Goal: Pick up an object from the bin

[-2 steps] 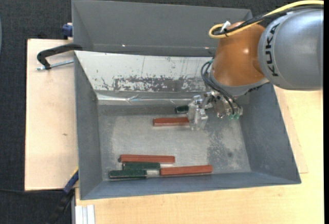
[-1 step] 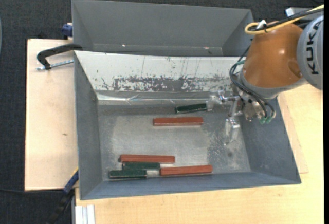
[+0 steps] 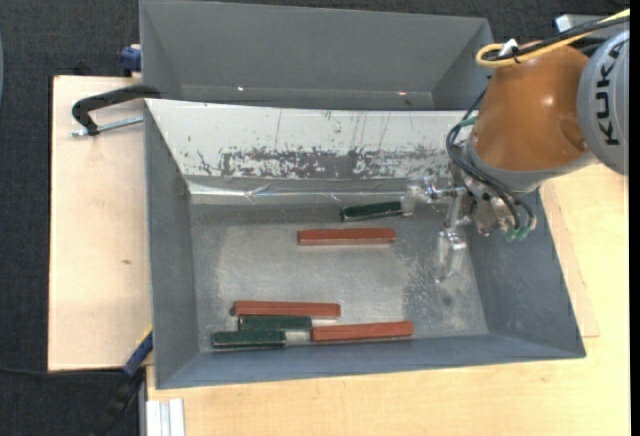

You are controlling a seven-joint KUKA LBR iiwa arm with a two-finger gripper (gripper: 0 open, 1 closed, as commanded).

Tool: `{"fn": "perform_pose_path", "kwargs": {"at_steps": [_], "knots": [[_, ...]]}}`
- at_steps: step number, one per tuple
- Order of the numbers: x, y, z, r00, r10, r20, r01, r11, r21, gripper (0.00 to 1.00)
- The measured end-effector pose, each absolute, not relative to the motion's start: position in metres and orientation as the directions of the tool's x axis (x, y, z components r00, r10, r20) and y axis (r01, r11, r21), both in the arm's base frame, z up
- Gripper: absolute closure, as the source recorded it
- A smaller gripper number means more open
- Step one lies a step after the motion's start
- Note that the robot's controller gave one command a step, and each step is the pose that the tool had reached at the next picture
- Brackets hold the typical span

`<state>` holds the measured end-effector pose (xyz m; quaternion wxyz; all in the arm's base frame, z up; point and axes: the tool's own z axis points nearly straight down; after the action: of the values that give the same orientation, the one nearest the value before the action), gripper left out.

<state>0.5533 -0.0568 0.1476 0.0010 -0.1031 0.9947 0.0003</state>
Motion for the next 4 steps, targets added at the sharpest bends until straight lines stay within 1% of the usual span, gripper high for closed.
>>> {"fn": "perform_pose_path", "kwargs": {"at_steps": [1,2,3,4], "knots": [[0.568,-0.017,0.136,-0.979,-0.202,-0.006,-0.202,0.979,-0.002,0.0],[0.566,0.018,0.081,-0.959,-0.284,-0.006,-0.284,0.959,0.001,0.0],[0.604,-0.033,0.075,-0.999,0.037,-0.013,0.037,0.999,0.001,1.0],[0.6,-0.032,0.072,-0.999,0.035,0.003,0.035,0.999,0.001,0.0]]}}
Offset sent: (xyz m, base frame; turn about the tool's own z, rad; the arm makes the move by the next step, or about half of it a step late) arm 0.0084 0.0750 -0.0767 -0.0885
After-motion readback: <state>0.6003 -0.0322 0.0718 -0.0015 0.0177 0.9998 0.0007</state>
